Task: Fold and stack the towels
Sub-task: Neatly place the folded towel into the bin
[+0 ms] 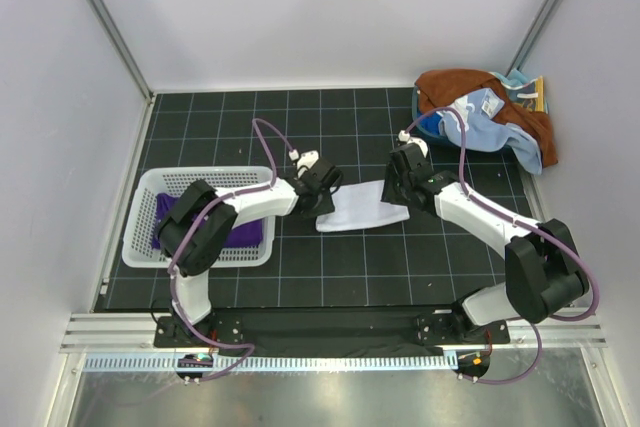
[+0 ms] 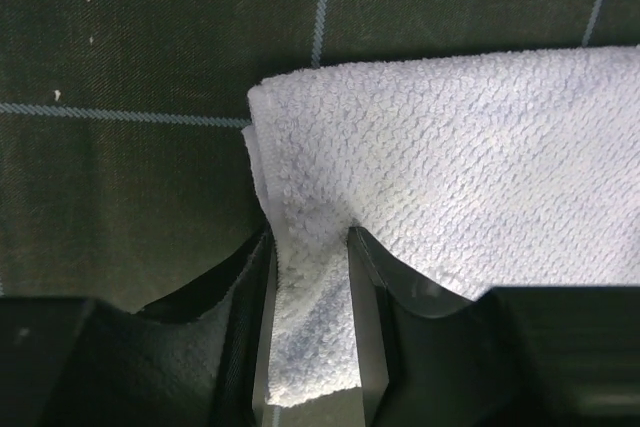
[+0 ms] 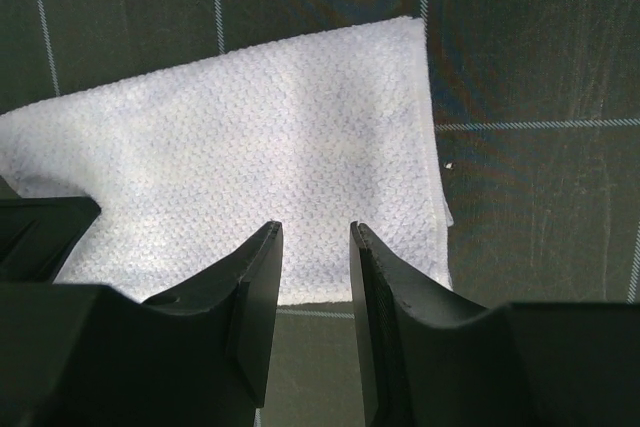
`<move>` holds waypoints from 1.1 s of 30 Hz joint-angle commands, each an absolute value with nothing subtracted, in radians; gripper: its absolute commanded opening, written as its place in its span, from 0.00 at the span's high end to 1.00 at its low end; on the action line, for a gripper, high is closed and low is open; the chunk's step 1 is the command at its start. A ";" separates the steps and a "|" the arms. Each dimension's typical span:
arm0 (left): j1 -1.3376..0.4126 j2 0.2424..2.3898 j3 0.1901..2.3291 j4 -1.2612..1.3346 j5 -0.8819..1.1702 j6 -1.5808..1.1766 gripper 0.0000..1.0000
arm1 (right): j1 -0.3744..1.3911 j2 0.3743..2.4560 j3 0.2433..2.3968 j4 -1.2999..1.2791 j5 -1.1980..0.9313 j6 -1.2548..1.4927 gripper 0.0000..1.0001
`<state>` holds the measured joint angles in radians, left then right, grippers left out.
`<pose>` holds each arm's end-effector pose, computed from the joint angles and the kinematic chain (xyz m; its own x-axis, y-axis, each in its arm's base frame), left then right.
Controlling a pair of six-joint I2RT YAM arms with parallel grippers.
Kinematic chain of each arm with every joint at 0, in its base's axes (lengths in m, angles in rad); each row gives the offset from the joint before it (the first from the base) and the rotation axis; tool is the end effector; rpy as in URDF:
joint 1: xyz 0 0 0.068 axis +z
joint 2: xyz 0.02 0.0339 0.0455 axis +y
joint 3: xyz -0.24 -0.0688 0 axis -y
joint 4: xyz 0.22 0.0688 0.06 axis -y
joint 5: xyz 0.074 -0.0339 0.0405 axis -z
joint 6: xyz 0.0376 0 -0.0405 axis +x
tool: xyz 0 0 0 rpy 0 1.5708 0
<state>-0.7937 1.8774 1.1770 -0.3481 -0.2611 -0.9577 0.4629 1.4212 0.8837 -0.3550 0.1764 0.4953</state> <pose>0.2554 -0.2458 0.1508 -0.8392 -0.2736 -0.4700 -0.1527 0.9480 -0.2793 0.2477 0.1163 0.2033 -0.7751 0.1361 -0.6170 0.0310 0.9835 0.1780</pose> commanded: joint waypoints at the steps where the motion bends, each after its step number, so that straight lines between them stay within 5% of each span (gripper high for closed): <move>1: -0.807 1.967 1.158 -0.393 -0.253 -0.968 0.66 | 0.463 1.413 0.904 -0.314 0.172 0.483 0.60; 8: -0.807 1.997 1.233 -0.481 -0.282 -0.894 1.00 | 0.462 1.413 0.908 -0.316 0.164 0.482 0.61; 33: -0.888 1.931 1.292 -0.571 -0.273 -0.824 0.97 | 0.525 1.376 0.890 -0.292 0.136 0.567 0.62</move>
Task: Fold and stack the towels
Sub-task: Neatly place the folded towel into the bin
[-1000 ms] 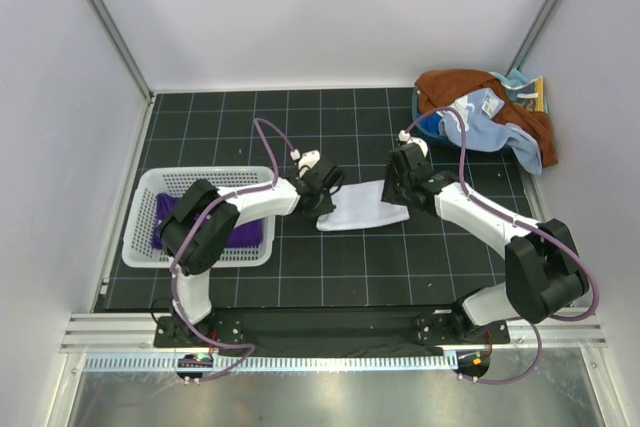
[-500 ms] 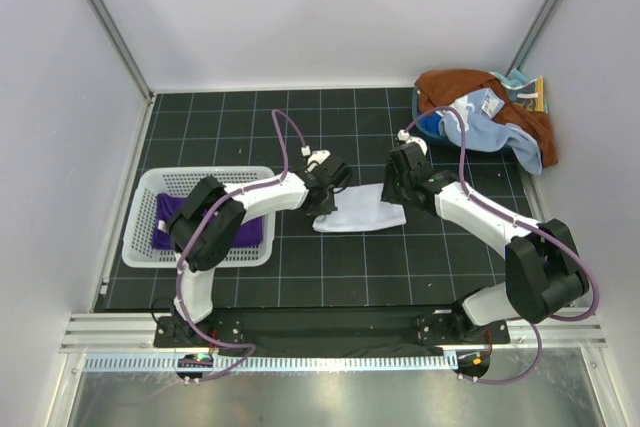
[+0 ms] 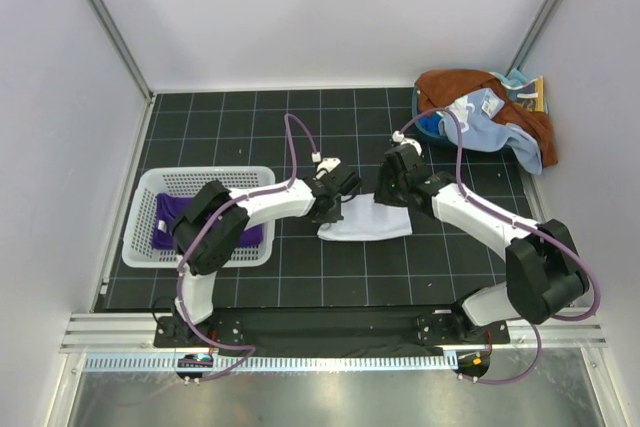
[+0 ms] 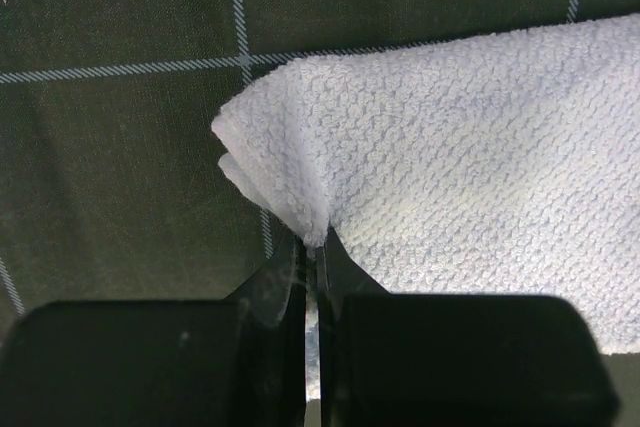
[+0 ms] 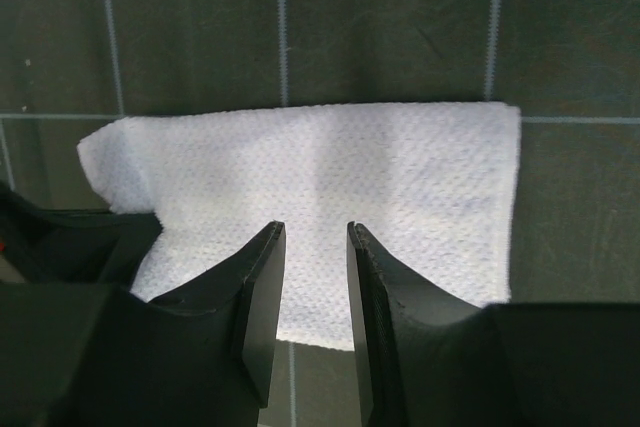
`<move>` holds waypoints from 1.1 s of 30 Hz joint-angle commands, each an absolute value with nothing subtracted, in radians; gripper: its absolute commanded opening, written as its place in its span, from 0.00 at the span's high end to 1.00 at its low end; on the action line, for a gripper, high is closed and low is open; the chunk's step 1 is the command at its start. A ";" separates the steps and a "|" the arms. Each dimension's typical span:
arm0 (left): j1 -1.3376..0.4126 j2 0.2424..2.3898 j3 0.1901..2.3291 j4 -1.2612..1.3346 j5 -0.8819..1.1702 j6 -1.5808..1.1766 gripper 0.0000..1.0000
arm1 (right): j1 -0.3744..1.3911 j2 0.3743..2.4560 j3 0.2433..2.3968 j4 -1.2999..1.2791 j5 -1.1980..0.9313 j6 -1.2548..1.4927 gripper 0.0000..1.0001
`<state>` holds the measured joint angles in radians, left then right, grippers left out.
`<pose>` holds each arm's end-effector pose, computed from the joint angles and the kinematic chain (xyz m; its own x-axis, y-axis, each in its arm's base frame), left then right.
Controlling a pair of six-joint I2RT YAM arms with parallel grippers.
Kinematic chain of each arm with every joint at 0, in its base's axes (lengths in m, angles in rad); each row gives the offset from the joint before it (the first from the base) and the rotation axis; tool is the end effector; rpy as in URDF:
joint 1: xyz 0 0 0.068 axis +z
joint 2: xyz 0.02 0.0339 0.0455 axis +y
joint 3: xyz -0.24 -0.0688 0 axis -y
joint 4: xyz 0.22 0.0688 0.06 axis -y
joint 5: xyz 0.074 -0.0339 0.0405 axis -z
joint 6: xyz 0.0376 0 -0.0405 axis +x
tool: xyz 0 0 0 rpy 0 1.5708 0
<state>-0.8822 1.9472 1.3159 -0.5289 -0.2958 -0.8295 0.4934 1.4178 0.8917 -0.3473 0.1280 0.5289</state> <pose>0.2405 -0.2750 0.1545 -0.8837 -0.0366 -0.4667 0.0191 0.9933 -0.1139 0.2447 0.1262 0.2068 -0.7834 0.1469 -0.6038 -0.0026 0.9709 0.2396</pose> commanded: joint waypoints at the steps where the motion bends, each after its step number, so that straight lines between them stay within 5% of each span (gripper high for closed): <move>1: -0.887 1.921 1.293 -0.572 -0.276 -0.819 0.92 | 0.531 1.381 0.885 -0.285 0.137 0.575 0.62; 2: -0.887 1.898 1.293 -0.574 -0.275 -0.815 0.78 | 0.537 1.381 0.881 -0.276 0.135 0.592 0.62; 5: -0.887 1.858 1.301 -0.583 -0.282 -0.798 0.56 | 0.549 1.376 0.867 -0.258 0.132 0.615 0.61; 8: -0.881 1.804 1.321 -0.612 -0.307 -0.789 0.46 | 0.560 1.358 0.868 -0.258 0.138 0.623 0.61; 17: -0.813 1.591 1.319 -0.672 -0.307 -0.762 0.44 | 0.690 1.390 0.902 -0.271 0.225 0.658 0.60; 33: -0.758 1.025 1.164 -0.801 -0.353 -0.758 0.41 | 0.942 1.801 1.192 -0.342 0.397 0.678 0.49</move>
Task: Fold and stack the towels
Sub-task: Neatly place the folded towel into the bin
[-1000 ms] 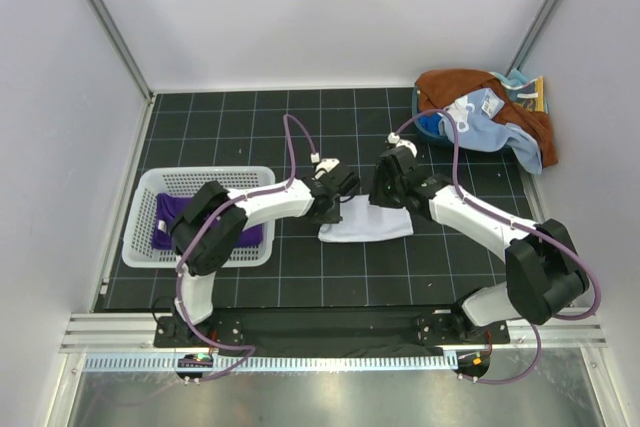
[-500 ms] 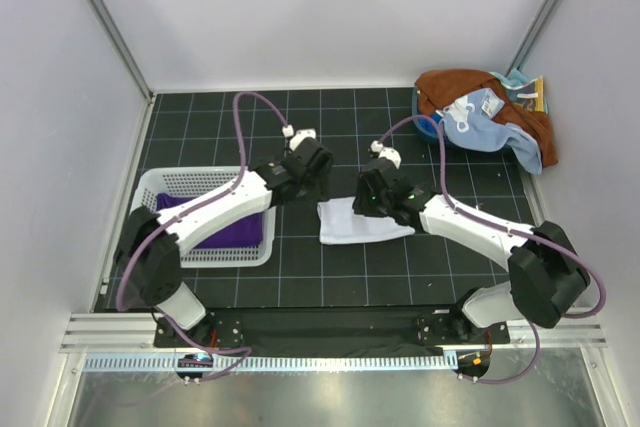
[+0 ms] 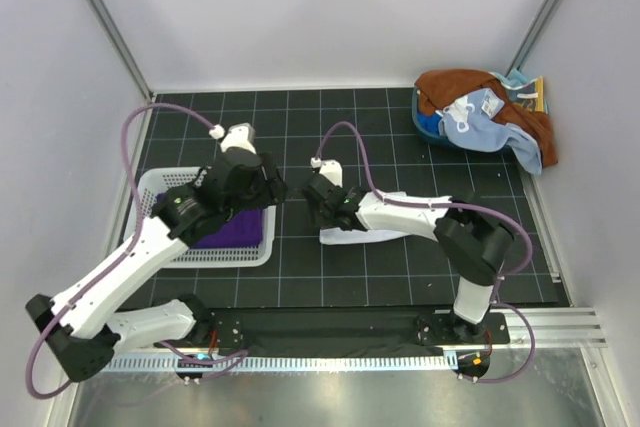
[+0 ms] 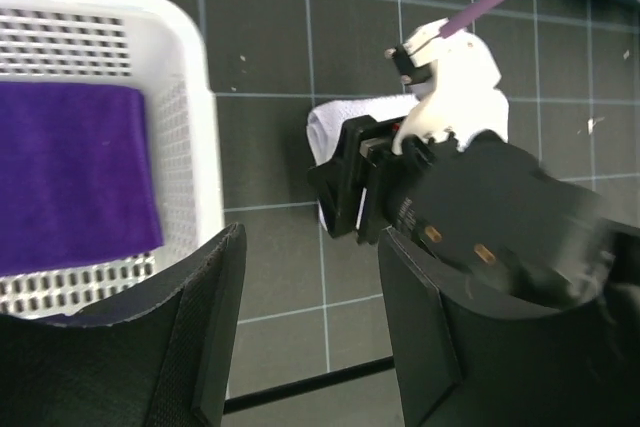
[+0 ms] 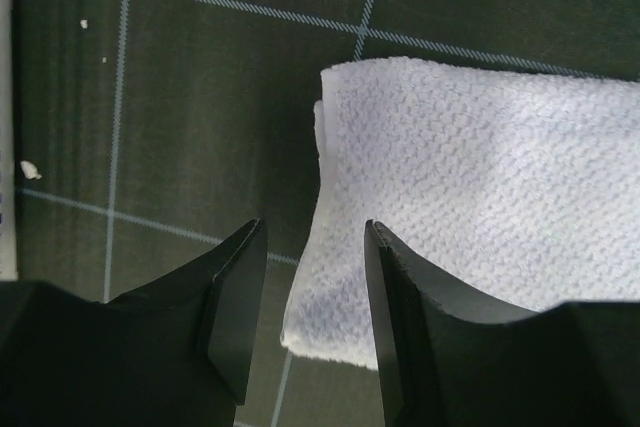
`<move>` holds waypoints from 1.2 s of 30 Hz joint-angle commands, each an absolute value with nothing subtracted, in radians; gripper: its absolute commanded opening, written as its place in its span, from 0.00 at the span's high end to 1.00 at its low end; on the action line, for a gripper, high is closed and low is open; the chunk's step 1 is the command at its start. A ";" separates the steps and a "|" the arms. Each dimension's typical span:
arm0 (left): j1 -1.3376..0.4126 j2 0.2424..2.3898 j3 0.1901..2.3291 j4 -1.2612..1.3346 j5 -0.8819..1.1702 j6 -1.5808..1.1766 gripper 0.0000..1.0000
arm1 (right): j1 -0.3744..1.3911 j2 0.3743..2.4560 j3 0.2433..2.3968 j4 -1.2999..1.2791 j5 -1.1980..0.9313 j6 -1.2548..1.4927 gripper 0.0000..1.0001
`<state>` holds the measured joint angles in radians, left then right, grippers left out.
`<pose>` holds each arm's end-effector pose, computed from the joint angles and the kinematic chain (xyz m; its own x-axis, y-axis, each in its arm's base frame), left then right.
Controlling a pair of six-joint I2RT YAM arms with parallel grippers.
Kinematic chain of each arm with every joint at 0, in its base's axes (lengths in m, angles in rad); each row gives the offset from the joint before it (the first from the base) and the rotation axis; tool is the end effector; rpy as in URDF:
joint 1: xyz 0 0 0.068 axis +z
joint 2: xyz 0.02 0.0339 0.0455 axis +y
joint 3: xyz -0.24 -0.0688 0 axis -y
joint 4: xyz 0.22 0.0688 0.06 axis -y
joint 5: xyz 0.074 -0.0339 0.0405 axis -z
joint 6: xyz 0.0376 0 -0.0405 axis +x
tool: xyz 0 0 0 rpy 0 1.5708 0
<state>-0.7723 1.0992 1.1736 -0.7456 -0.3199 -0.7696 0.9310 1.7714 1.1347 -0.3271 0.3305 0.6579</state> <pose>0.1600 -0.1393 0.3353 -0.6581 -0.2810 -0.6985 0.0390 0.9137 -0.4044 0.2145 0.2678 0.1761 -0.7844 -0.0853 -0.6143 -0.2131 0.9672 0.1379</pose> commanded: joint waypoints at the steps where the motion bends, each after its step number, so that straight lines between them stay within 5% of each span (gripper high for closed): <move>1: -0.749 1.005 1.163 -0.807 -0.359 -0.753 0.41 | 0.945 1.819 1.204 -0.353 0.417 0.680 0.49; 9: -0.738 0.828 1.164 -0.877 -0.397 -0.727 0.40 | 0.985 1.931 1.295 -0.463 0.514 0.704 0.51; 23: -0.738 0.712 1.299 -1.012 -0.469 -0.675 0.39 | 0.997 1.939 1.218 -0.442 0.477 0.741 0.98; 36: -0.738 0.695 1.304 -1.026 -0.463 -0.667 0.39 | 0.959 1.600 1.203 -0.342 0.293 0.813 0.99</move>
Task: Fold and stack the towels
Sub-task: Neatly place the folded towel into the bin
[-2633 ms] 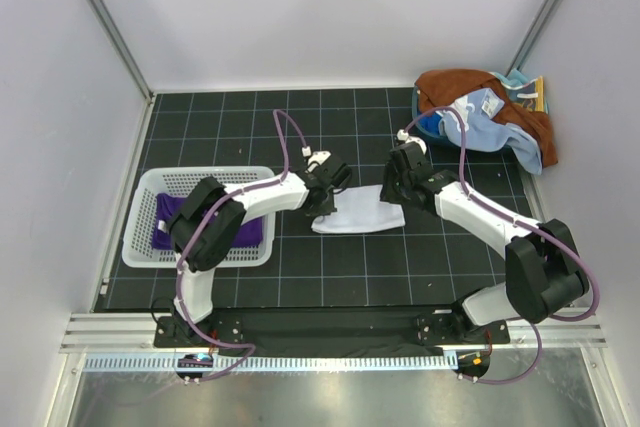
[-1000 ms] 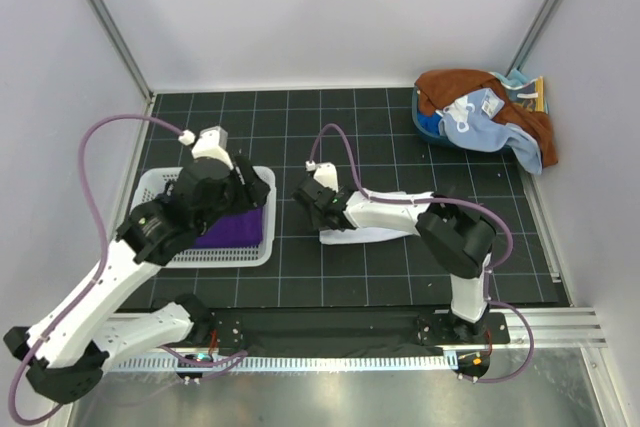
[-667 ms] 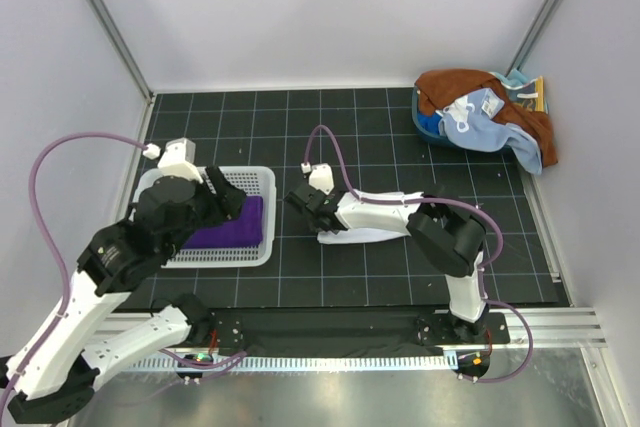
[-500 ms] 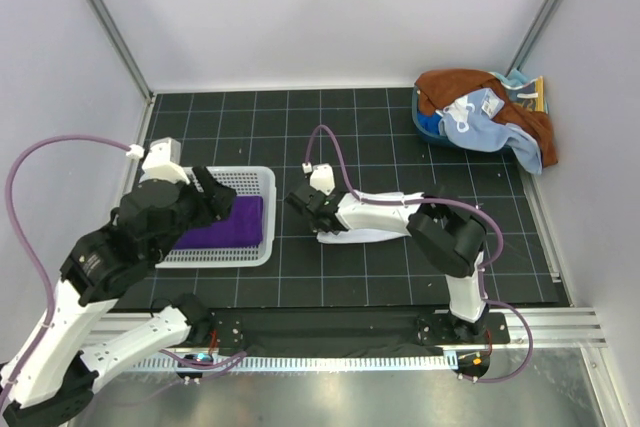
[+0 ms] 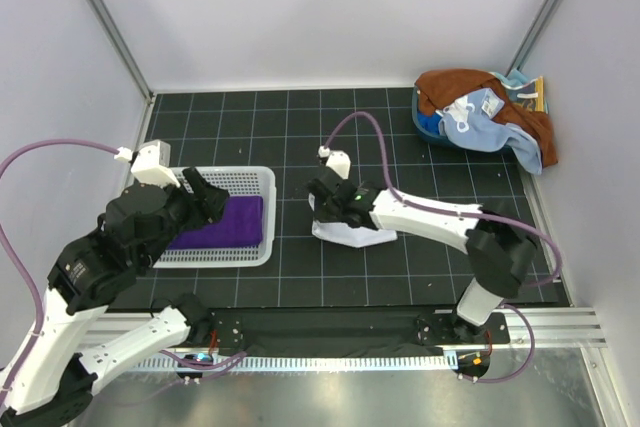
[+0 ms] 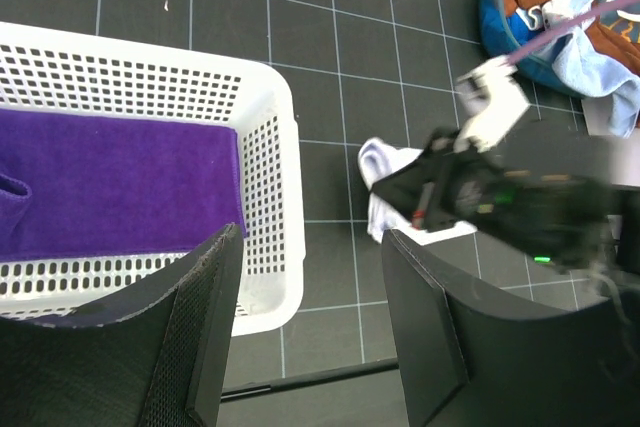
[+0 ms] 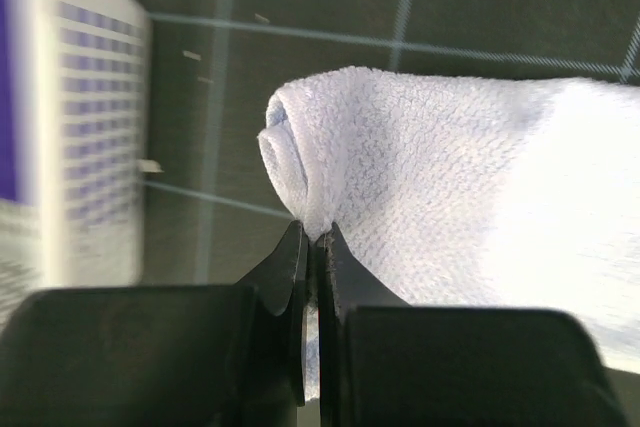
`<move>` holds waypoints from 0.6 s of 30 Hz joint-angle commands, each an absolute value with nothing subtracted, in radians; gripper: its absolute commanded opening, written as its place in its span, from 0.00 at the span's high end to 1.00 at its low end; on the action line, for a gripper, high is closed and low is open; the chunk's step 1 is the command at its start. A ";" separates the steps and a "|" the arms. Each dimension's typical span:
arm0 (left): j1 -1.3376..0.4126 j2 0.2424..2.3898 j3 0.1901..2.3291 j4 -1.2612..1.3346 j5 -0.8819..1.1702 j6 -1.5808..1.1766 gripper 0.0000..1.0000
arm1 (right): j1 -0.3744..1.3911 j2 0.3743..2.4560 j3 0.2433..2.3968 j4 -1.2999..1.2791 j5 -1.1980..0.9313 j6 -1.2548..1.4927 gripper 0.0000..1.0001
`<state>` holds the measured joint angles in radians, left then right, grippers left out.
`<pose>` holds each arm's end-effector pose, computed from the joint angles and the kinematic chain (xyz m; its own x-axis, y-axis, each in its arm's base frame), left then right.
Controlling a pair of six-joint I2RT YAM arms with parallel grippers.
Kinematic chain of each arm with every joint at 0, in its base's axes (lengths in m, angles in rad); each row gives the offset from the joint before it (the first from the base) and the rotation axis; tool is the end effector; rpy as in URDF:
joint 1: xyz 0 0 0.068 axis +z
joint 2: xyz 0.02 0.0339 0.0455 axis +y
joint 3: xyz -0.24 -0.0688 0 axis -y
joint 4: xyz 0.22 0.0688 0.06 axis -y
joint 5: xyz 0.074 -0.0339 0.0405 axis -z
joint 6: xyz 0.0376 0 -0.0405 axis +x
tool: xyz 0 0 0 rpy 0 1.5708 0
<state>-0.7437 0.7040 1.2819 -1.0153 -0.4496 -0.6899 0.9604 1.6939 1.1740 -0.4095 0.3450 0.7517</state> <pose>0.0746 -0.0464 0.3936 -0.4441 -0.3703 -0.8159 0.0484 0.8993 -0.4345 0.2028 0.2678 0.2068 -0.7829 0.0019 -0.6221 -0.1650 0.9635 0.2106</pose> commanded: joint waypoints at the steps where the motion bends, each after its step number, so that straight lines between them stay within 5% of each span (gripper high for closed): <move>1: -0.738 0.695 1.304 -1.026 -0.465 -0.666 0.39 | 0.960 1.591 1.207 -0.318 0.285 0.827 0.99; 18: -0.739 0.690 1.391 -1.058 -0.476 -0.684 0.41 | 1.109 1.718 1.561 -0.305 0.350 0.900 0.99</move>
